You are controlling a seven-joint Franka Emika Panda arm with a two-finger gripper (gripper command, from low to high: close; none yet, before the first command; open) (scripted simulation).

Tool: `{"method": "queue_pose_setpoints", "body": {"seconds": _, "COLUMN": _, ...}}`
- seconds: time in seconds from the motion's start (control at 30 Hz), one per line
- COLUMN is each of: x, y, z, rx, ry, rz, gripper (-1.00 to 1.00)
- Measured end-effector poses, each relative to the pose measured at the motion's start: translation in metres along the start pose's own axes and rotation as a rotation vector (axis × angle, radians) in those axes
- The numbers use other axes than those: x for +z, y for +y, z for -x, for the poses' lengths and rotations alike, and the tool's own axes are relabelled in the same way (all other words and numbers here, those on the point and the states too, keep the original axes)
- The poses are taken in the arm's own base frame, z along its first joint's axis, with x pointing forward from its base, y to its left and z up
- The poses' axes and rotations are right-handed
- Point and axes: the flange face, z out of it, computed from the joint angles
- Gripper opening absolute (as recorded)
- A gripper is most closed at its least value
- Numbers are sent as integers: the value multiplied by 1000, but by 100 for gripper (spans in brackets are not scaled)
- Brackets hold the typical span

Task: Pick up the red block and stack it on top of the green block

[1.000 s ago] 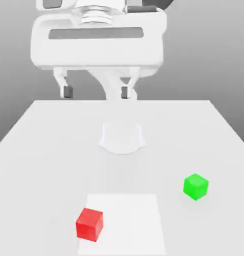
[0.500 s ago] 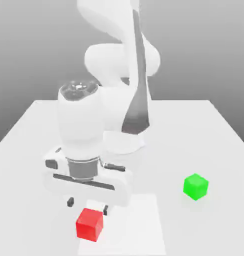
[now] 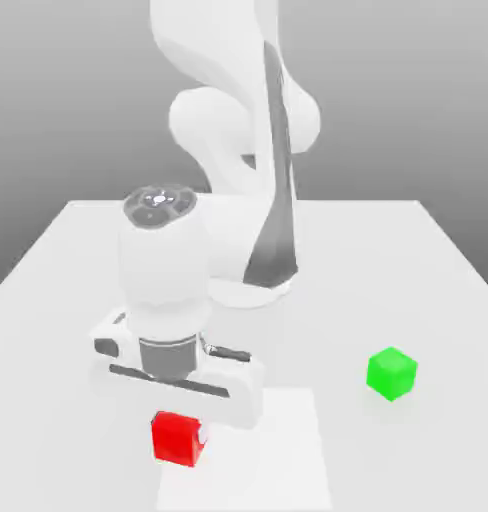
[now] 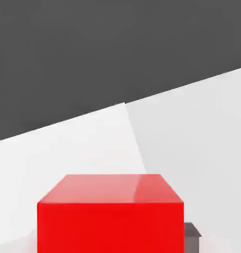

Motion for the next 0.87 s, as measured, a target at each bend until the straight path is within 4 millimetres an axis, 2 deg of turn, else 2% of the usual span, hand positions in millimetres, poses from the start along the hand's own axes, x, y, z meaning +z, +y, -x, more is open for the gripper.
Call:
{"method": "queue_pose_setpoints", "body": {"seconds": 0.07, "x": -10, "y": -19, "z": 42, "rx": -118, "ry": -12, "rz": -11, "gripper": -100}}
{"method": "queue_pose_setpoints", "body": {"seconds": 0.13, "x": -17, "y": -38, "z": 97, "rx": -270, "ry": -23, "rz": -19, "gripper": -100}}
{"method": "queue_pose_setpoints", "body": {"seconds": 0.23, "x": -27, "y": -48, "z": 172, "rx": -478, "ry": -32, "rz": -25, "gripper": -100}}
{"method": "queue_pose_setpoints", "body": {"seconds": 0.37, "x": -35, "y": -37, "z": 243, "rx": -699, "ry": -28, "rz": -20, "gripper": -100}}
{"method": "queue_pose_setpoints", "body": {"seconds": 0.5, "x": -38, "y": -13, "z": 313, "rx": -939, "ry": -7, "rz": -1, "gripper": -100}}
{"method": "queue_pose_setpoints", "body": {"seconds": 0.57, "x": -28, "y": -9, "z": 324, "rx": -983, "ry": 3, "rz": 5, "gripper": -100}}
{"method": "queue_pose_setpoints", "body": {"seconds": 0.77, "x": 21, "y": -7, "z": 327, "rx": -994, "ry": 5, "rz": 6, "gripper": -100}}
{"method": "queue_pose_setpoints", "body": {"seconds": 0.8, "x": 26, "y": -6, "z": 327, "rx": -996, "ry": 4, "rz": 6, "gripper": 100}}
{"method": "queue_pose_setpoints", "body": {"seconds": 0.87, "x": 26, "y": -6, "z": 327, "rx": -996, "ry": 4, "rz": 6, "gripper": 100}}
